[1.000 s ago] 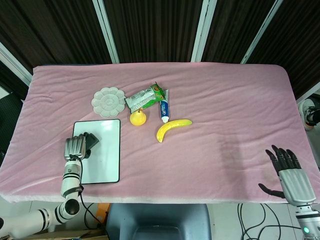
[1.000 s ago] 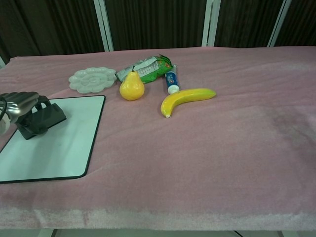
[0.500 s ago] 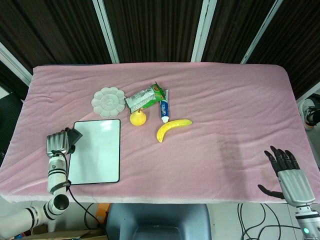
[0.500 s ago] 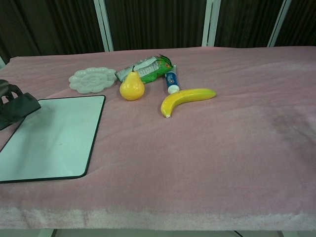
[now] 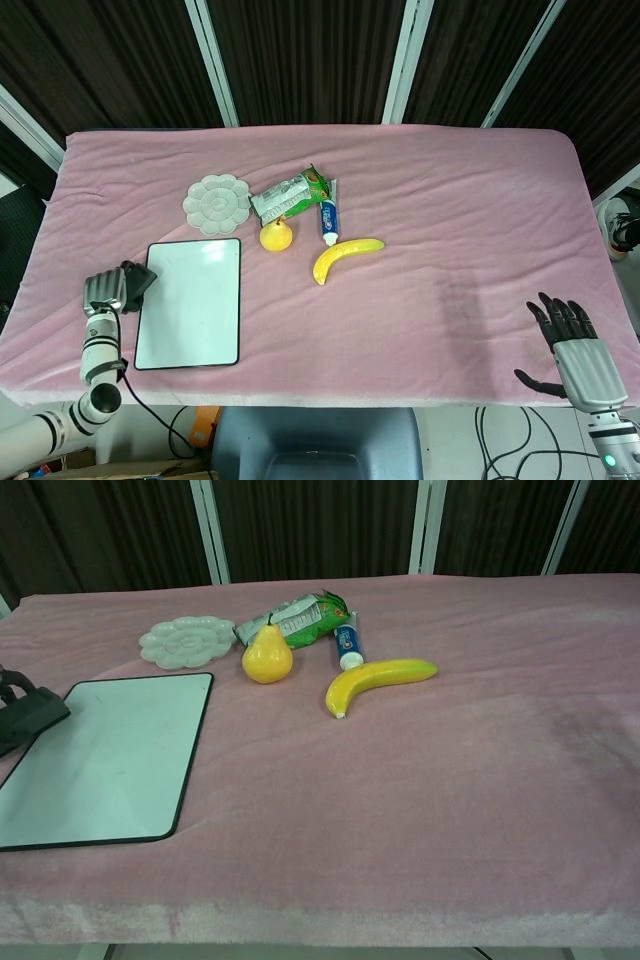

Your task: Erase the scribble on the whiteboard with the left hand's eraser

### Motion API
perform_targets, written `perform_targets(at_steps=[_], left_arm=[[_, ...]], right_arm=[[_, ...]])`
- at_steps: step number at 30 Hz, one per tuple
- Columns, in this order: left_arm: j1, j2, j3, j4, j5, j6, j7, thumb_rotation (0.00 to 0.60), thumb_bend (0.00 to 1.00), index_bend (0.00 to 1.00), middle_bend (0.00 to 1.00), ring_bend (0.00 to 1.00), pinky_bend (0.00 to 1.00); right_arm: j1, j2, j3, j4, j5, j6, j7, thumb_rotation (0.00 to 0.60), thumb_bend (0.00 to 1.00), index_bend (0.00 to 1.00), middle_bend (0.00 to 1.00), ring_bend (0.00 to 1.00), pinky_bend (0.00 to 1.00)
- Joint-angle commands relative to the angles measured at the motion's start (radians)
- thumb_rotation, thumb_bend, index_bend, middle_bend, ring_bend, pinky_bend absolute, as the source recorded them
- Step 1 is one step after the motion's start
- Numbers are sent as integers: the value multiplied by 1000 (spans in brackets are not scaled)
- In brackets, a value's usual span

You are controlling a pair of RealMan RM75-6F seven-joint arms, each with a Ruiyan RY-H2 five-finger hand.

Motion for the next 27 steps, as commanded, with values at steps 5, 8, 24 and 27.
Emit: perform_targets(at_steps=[5, 8, 24, 27], left_arm=[[4, 41, 26, -27, 2, -33, -34, 600, 345, 0, 0, 4, 367], [7, 55, 32, -39, 17, -31, -54, 600, 343, 0, 0, 0, 347], [284, 363, 237, -473, 644, 288, -406, 600, 310, 0, 0, 0, 174], [344, 382, 313, -430, 868, 365, -590, 600, 310, 0, 0, 0, 167]], right_arm=[[1, -1, -2, -4, 2, -5, -8, 600, 319, 0, 0, 0, 0], [2, -3, -2, -4, 3, -7, -13, 600, 318, 0, 0, 0, 0], [-4, -2, 0, -4, 6, 5, -13, 600, 319, 0, 0, 0, 0], [-3, -3, 1, -4, 7, 3, -16, 600, 319, 0, 0, 0, 0]])
